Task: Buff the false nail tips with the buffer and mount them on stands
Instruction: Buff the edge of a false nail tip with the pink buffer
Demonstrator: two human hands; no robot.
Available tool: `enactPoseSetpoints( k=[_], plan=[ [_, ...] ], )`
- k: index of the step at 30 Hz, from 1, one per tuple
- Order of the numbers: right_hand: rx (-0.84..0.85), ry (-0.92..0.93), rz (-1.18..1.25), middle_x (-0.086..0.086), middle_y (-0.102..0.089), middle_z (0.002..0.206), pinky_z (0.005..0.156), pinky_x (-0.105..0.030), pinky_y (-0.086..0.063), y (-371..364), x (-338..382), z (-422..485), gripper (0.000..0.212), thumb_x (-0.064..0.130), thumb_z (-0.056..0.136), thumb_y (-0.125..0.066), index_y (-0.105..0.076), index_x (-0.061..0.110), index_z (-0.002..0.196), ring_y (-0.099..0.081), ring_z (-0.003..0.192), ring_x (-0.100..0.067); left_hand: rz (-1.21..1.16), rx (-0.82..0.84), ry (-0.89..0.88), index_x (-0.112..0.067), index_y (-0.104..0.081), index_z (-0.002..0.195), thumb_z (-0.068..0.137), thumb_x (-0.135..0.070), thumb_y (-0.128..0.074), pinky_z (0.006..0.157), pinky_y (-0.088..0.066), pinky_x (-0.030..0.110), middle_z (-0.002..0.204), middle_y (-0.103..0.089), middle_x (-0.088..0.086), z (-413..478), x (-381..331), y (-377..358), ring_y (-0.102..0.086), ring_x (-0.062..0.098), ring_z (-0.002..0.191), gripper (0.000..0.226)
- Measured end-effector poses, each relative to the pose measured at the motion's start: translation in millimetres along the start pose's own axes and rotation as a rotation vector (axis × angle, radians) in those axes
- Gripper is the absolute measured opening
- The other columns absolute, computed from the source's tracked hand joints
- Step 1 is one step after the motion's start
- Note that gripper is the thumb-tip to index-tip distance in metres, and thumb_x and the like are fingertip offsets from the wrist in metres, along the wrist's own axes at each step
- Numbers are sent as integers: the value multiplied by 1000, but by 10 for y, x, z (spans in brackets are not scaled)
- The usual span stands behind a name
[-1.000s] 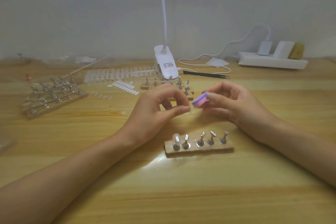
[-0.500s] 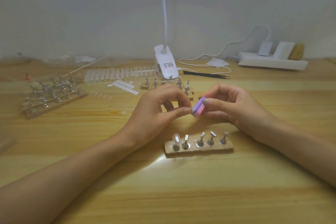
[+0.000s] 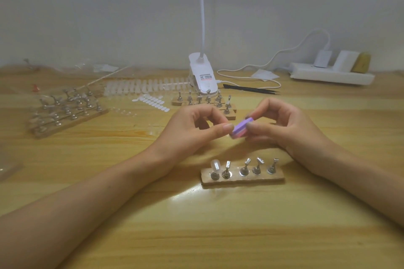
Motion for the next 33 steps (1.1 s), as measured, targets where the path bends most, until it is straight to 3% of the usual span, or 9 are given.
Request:
enactPoseSetpoints(
  k=[9,13,17,21,27,33],
  plan=[
    [126,-15,-49,-21,-72,103,80,-47,-61,-29,10,-19,25,11,77,-78,-59,5,91,-73,93,-40,-11,-8,3,-18,-68,77,86,-23,-73,52,-33,11,62,-59,-20,12,19,1,-42,3,54,12],
    [-19,-1,-6,-9,-74,101,79,-42,-62,3,21,-14,28,23,67,-81,-64,11,87,-73,90,-36,4,-14,-7,-21,-67,76,86,-24,-73,51,-32,10,59,-57,-21,10,18,2,-40,2,53,13],
    [87,-4,-66,-15,-73,102,79,-48,-62,-42,12,-22,27,15,74,-81,-61,7,90,-74,91,-39,36,-14,-28,-18,-68,77,86,-22,-74,54,-36,12,63,-59,-20,9,20,-3,-45,5,56,12],
    [-47,-3,18,-5,-73,99,82,-44,-61,-3,18,-4,32,23,67,-81,-61,9,88,-74,89,-32,16,-18,-30,-18,-66,75,86,-23,-74,52,-34,9,58,-56,-21,6,19,-8,-42,1,53,14],
    [28,-7,-33,-8,-71,100,85,-48,-60,10,6,2,30,22,70,-81,-61,10,88,-73,96,-40,-28,-31,-18,-20,-65,75,88,-22,-72,49,-32,8,55,-54,-21,7,25,-2,-39,0,50,15],
    [3,31,-30,-7,-73,101,73,-35,-61,-29,25,-26,22,20,72,-80,-66,13,87,-75,86,-32,23,-29,-32,-21,-65,74,87,-21,-73,51,-34,9,59,-57,-22,9,29,-12,-42,1,53,15]
  ],
)
Point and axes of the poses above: each hand's wrist, its own z-axis towards the middle knuckle, its own y-axis out of the back of the hand, x = y × z, the point moved 1 cm from there along z, towards the middle knuckle
